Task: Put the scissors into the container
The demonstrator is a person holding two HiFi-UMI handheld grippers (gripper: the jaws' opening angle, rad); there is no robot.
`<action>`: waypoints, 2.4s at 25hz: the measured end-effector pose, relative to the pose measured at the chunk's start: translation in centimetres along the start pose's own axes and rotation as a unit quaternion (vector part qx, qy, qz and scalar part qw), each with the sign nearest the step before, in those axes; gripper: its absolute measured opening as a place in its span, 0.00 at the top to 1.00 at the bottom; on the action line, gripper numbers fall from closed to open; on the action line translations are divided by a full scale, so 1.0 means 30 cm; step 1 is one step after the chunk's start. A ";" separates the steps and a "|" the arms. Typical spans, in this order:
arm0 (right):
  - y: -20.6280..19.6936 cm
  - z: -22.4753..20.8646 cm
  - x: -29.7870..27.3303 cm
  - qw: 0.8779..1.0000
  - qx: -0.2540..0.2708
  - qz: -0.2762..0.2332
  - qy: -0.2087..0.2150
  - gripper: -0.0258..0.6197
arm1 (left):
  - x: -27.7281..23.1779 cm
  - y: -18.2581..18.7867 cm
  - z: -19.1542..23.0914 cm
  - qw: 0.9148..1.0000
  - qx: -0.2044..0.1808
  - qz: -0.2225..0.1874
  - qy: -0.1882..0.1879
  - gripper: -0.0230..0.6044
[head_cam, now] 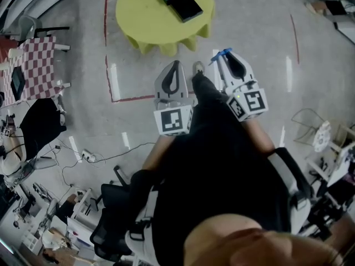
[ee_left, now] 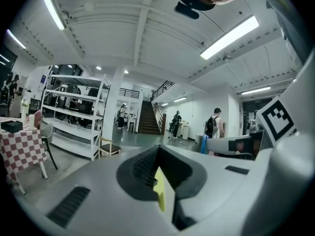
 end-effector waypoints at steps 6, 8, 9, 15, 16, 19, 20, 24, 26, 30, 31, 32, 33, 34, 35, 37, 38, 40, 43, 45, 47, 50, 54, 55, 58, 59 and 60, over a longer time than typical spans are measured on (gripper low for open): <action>0.058 -0.146 -0.178 1.000 0.002 0.008 0.018 0.85 | -0.222 0.069 0.001 1.000 0.004 0.007 0.010 0.97; 0.059 -0.202 -0.229 1.000 0.003 0.009 0.024 0.85 | -0.290 0.073 -0.004 1.000 0.002 0.010 0.015 0.97; 0.057 -0.230 -0.257 1.000 0.003 0.010 0.027 0.85 | -0.326 0.074 -0.005 1.000 0.003 0.011 0.018 0.97; 0.052 -0.356 -0.348 0.999 -0.001 0.014 0.046 0.85 | -0.458 0.078 -0.039 0.999 0.009 0.014 0.038 0.97; 0.044 -0.374 -0.328 0.999 -0.001 0.013 0.049 0.85 | -0.456 0.067 -0.066 0.999 0.009 0.014 0.041 0.97; 0.020 -0.428 -0.349 0.998 -0.003 0.013 0.061 0.85 | -0.506 0.045 -0.093 0.999 0.007 0.016 0.051 0.97; 0.020 -0.447 -0.400 0.998 -0.005 0.016 0.066 0.85 | -0.552 0.053 -0.073 0.998 0.007 0.018 0.055 0.97; 0.035 -0.518 -0.521 0.996 -0.004 0.018 0.083 0.85 | -0.670 0.087 -0.054 0.998 0.009 0.015 0.068 0.97; 0.033 -0.546 -0.537 0.996 -0.004 0.017 0.088 0.85 | -0.687 0.089 -0.067 0.997 0.012 0.014 0.076 0.97; 0.016 -0.574 -0.582 0.995 -0.008 0.021 0.097 0.85 | -0.710 0.088 -0.058 0.996 0.011 0.018 0.090 0.97; 0.012 -0.580 -0.594 0.995 -0.009 0.022 0.098 0.85 | -0.714 0.089 -0.055 0.995 0.011 0.017 0.093 0.97; 0.008 -0.586 -0.605 0.995 -0.009 0.023 0.100 0.85 | -0.718 0.089 -0.054 0.995 0.012 0.016 0.096 0.97; 0.004 -0.591 -0.615 0.995 -0.008 0.023 0.101 0.85 | -0.722 0.089 -0.052 0.995 0.013 0.014 0.099 0.97; 0.000 -0.596 -0.627 0.994 -0.008 0.024 0.102 0.85 | -0.726 0.089 -0.048 0.995 0.014 0.012 0.101 0.97; -0.002 -0.599 -0.641 0.994 -0.007 0.024 0.103 0.85 | -0.731 0.089 -0.042 0.995 0.015 0.011 0.103 0.97; -0.006 -0.600 -0.670 0.994 -0.007 0.026 0.103 0.85 | -0.746 0.091 -0.023 0.994 0.016 0.012 0.104 0.97; -0.010 -0.600 -0.683 0.994 -0.007 0.026 0.102 0.85 | -0.754 0.090 -0.014 0.994 0.016 0.013 0.103 0.97; -0.018 -0.605 -0.701 0.994 -0.005 0.029 0.102 0.85 | -0.771 0.088 -0.005 0.995 0.016 0.013 0.101 0.97; -0.022 -0.621 -0.723 0.994 -0.002 0.036 0.100 0.85 | -0.800 0.094 -0.003 0.995 0.016 0.014 0.096 0.97; -0.026 -0.636 -0.742 0.994 -0.002 0.040 0.099 0.85 | -0.824 0.098 -0.003 0.995 0.016 0.015 0.094 0.97; -0.036 -0.648 -0.764 0.994 -0.004 0.042 0.098 0.85 | -0.849 0.097 0.003 0.996 0.015 0.014 0.092 0.97; -0.051 -0.646 -0.813 0.994 -0.004 0.049 0.099 0.85 | -0.877 0.098 0.034 0.996 0.017 0.013 0.092 0.97; -0.074 -0.634 -0.885 0.992 -0.003 0.064 0.104 0.85 | -0.906 0.104 0.077 0.995 0.022 0.021 0.096 0.97; -0.084 -0.630 -0.903 0.992 -0.003 0.068 0.106 0.85 | -0.915 0.103 0.091 0.995 0.023 0.022 0.096 0.97; -0.112 -0.613 -0.954 0.991 -0.001 0.074 0.111 0.85 | -0.937 0.103 0.130 0.995 0.027 0.023 0.098 0.97; -0.119 -0.612 -0.966 0.991 -0.001 0.074 0.113 0.85 | -0.945 0.104 0.135 0.995 0.028 0.023 0.098 0.97; -0.127 -0.616 -0.975 0.991 -0.003 0.075 0.115 0.85 | -0.955 0.105 0.134 0.995 0.027 0.024 0.097 0.97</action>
Point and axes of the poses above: the fingertips, and each gripper's own axes: x backward along the fingers, z to its left, y out of its top, the point moved 9 cm from there along x, backward along the fingers, and after that the axes turned 12 degrees about x, right-handed, at the moved point
